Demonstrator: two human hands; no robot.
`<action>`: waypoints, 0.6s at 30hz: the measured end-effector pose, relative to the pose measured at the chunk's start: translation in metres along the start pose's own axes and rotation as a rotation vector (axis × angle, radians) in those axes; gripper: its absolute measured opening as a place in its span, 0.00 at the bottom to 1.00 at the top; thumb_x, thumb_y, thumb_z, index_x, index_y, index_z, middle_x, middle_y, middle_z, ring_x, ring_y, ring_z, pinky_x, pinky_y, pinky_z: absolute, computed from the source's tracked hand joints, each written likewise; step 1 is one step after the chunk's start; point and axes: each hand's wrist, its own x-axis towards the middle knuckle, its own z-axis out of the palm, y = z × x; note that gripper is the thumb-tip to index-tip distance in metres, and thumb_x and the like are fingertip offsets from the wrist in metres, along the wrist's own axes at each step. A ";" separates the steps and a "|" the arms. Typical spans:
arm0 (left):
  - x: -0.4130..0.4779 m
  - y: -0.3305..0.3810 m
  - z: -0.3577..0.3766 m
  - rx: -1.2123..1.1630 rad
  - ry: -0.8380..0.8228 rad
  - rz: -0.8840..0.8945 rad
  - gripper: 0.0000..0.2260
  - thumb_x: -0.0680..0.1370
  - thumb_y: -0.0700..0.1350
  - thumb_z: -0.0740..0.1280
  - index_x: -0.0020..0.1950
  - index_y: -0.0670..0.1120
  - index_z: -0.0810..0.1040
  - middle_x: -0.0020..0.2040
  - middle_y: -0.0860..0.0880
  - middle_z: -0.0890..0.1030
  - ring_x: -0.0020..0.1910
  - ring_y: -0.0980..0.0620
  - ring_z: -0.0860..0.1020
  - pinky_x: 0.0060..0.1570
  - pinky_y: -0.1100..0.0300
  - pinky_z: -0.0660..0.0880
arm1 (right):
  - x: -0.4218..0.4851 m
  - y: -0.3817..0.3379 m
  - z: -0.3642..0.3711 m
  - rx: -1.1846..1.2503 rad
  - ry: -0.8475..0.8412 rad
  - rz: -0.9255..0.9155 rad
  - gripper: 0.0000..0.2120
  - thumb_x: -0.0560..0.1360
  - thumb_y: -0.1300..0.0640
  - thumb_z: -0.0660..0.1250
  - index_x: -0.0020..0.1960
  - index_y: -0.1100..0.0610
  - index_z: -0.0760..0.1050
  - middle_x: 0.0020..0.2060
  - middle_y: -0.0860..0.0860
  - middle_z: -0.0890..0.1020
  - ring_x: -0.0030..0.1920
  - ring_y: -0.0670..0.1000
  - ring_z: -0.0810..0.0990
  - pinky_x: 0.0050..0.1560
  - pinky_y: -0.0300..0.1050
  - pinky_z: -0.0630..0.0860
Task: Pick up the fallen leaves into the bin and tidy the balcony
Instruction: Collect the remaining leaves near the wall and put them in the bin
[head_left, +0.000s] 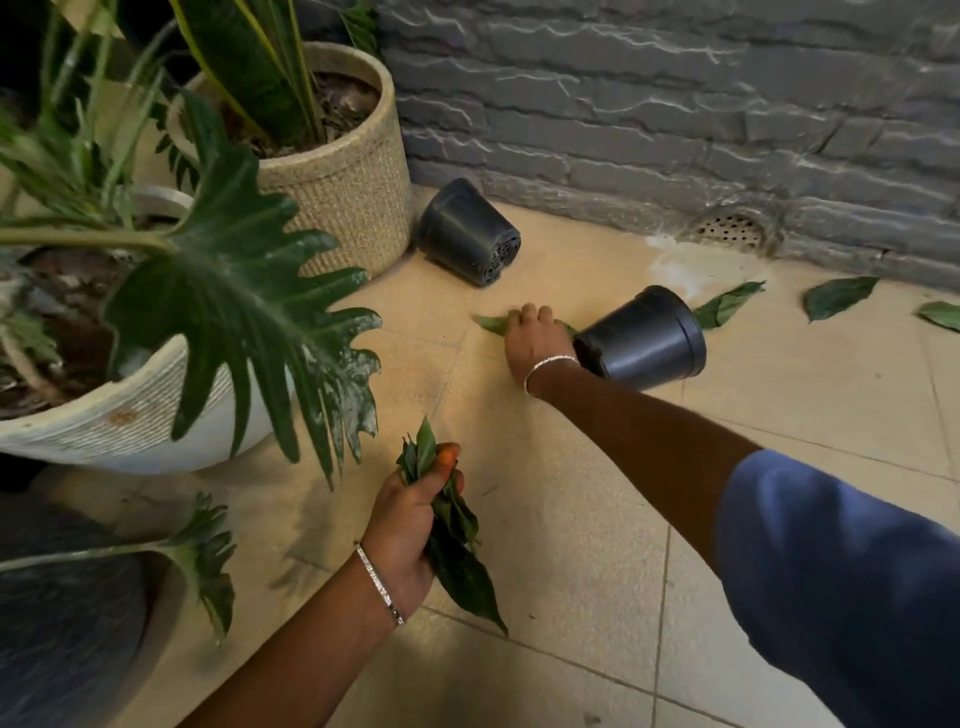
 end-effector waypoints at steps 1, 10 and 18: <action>-0.001 0.000 -0.001 -0.005 0.002 -0.002 0.07 0.77 0.44 0.68 0.54 0.45 0.82 0.37 0.49 0.77 0.35 0.53 0.73 0.35 0.59 0.70 | -0.004 -0.002 0.001 -0.010 0.023 -0.040 0.17 0.82 0.61 0.54 0.69 0.64 0.67 0.63 0.61 0.72 0.61 0.61 0.71 0.59 0.57 0.74; -0.002 0.011 0.020 -0.062 -0.005 -0.015 0.08 0.74 0.52 0.73 0.44 0.47 0.81 0.30 0.52 0.71 0.27 0.55 0.69 0.28 0.62 0.68 | -0.099 -0.006 0.010 0.064 0.182 -0.372 0.14 0.79 0.53 0.59 0.61 0.57 0.71 0.54 0.58 0.78 0.51 0.58 0.76 0.52 0.53 0.71; -0.047 0.054 0.098 0.003 -0.190 0.093 0.09 0.70 0.41 0.76 0.35 0.49 0.77 0.26 0.53 0.69 0.23 0.57 0.69 0.30 0.59 0.74 | -0.217 0.100 -0.030 0.403 0.129 -0.212 0.08 0.75 0.56 0.60 0.52 0.58 0.71 0.46 0.56 0.76 0.43 0.56 0.74 0.41 0.52 0.75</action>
